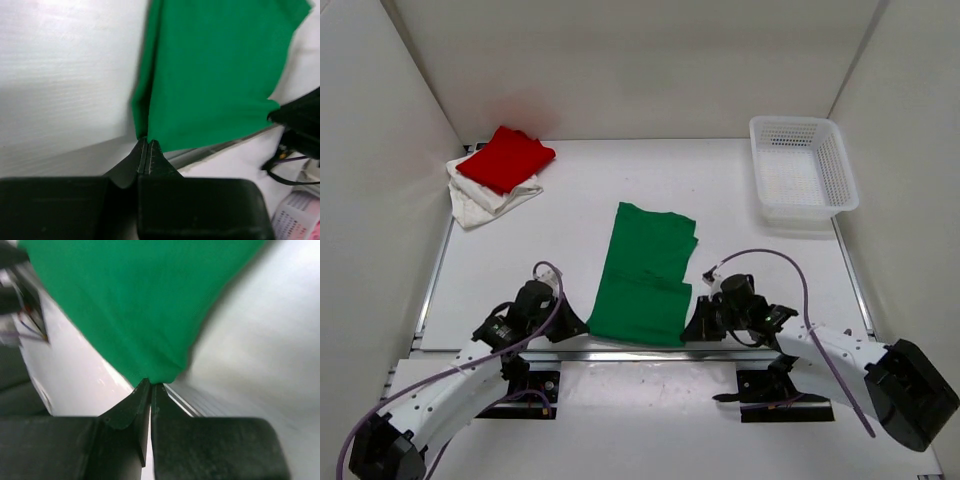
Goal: Fold and stack the t-shirts
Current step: Grab one side of the 2/3 rectangular tshirt with both arms, then fold the long partially folded tshirt into a neat square
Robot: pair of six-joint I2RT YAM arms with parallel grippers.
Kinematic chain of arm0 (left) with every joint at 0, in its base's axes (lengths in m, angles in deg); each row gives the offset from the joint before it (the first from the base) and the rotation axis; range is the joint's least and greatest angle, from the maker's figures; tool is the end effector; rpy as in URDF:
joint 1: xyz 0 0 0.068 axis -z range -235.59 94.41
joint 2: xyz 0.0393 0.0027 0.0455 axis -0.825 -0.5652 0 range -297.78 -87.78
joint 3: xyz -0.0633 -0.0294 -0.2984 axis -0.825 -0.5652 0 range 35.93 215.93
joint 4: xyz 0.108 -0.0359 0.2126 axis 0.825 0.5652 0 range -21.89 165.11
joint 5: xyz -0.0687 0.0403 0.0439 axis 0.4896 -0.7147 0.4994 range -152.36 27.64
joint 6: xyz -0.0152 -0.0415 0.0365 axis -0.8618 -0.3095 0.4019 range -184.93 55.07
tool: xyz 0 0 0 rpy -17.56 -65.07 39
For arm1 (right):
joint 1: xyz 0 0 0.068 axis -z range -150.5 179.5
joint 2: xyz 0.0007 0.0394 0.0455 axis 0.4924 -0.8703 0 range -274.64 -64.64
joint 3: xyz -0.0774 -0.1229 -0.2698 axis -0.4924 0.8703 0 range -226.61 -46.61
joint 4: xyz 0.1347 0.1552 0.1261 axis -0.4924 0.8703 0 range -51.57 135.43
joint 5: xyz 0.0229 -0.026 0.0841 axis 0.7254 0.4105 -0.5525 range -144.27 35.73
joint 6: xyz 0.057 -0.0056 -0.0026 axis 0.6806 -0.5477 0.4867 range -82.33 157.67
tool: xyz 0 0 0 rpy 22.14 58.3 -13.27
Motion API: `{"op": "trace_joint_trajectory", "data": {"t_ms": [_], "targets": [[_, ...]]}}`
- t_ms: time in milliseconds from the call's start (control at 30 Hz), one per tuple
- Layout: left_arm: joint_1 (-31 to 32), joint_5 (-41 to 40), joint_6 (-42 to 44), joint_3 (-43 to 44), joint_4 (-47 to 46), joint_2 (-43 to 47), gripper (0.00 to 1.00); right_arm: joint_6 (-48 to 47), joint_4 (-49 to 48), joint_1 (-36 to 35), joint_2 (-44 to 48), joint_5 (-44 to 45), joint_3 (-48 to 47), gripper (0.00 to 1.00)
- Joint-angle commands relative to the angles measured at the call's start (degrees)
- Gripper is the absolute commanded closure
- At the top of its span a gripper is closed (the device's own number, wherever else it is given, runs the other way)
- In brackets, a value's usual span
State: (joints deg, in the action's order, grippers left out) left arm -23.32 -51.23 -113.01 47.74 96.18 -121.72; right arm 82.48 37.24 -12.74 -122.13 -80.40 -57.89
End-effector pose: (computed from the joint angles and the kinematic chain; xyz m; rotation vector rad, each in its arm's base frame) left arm 0.0588 -0.0464 0.1643 -0.2685 2.6036 -0.8058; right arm 0.0883 0.1042 0.1676 -0.1927 2.6254 1.1880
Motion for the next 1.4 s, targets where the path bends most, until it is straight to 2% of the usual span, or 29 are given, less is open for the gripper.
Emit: {"op": "trace_joint_trajectory", "data": {"t_ms": [0,67,133,200,300,400,467,667,800,833,933,967,1000,1067,1167,1200,1233,1333,1367], "targets": [[-1.77,-0.59,-0.01,6.98,4.98,-1.47,1.00,-2.61,7.16,6.79,3.18,0.22,-6.53,1.00],[-1.77,-1.63,2.44,14.60,0.86,-9.18,1.00,-8.23,8.74,14.69,1.08,-3.73,-11.46,1.00],[-2.03,-2.00,4.64,20.93,-3.02,-15.70,1.00,-12.54,10.76,18.66,-4.70,-4.37,-19.96,1.00],[-1.77,-6.36,7.63,28.76,-7.31,-24.12,1.00,-16.94,11.30,23.14,-9.72,-5.15,-26.13,0.99],[-4.93,-5.43,9.05,35.98,-11.88,-36.15,1.00,-18.62,10.52,28.59,-19.66,-6.90,-35.17,1.00],[-6.77,-9.37,10.72,46.07,-12.78,-46.80,1.00,-18.27,8.93,32.47,-30.54,-9.10,-42.84,1.00],[-8.09,-8.41,10.63,49.69,-13.75,-51.92,1.00,-18.10,9.27,33.80,-35.55,-10.25,-49.41,1.00],[-9.77,-12.18,10.37,59.72,-15.76,-65.36,1.00,-17.75,11.03,34.95,-51.11,-12.11,-65.93,1.00],[-11.26,-13.33,9.76,65.78,-14.98,-71.52,0.97,-18.10,14.89,35.47,-60.70,-13.07,-78.24,1.00],[-12.40,-12.46,9.58,67.27,-15.07,-73.10,0.92,-18.53,15.77,35.38,-62.72,-12.90,-80.71,0.99],[-14.42,-9.03,8.44,68.69,-17.61,-75.31,0.66,-18.71,17.18,35.30,-65.46,-12.28,-84.50,0.82],[-15.39,-8.77,8.09,68.96,-17.62,-75.14,0.65,-18.80,17.01,35.30,-65.12,-12.54,-85.47,0.75],[-15.92,-9.20,7.91,68.17,-18.40,-74.53,0.68,-18.80,16.66,35.30,-64.76,-12.72,-85.83,0.71],[-17.76,-9.64,7.38,63.80,-21.12,-69.98,0.72,-20.03,16.66,35.47,-63.10,-11.67,-85.22,0.68],[-17.42,-9.38,5.71,58.17,-26.12,-64.61,0.72,-21.96,17.62,34.77,-59.59,-9.82,-83.99,0.62],[-16.55,-8.94,5.62,57.54,-26.66,-64.16,0.71,-21.88,16.76,34.42,-58.79,-9.30,-82.24,0.66],[-15.41,-8.94,5.97,57.79,-26.58,-64.15,0.71,-21.70,16.05,33.89,-57.57,-9.12,-80.05,0.77],[-7.95,-6.40,6.24,57.27,-27.55,-66.34,0.71,-21.17,13.85,31.96,-57.29,-9.20,-76.35,0.99],[-7.23,-6.48,6.15,56.92,-27.46,-67.57,0.70,-20.91,13.06,30.82,-58.25,-9.38,-75.64,1.00]]}}
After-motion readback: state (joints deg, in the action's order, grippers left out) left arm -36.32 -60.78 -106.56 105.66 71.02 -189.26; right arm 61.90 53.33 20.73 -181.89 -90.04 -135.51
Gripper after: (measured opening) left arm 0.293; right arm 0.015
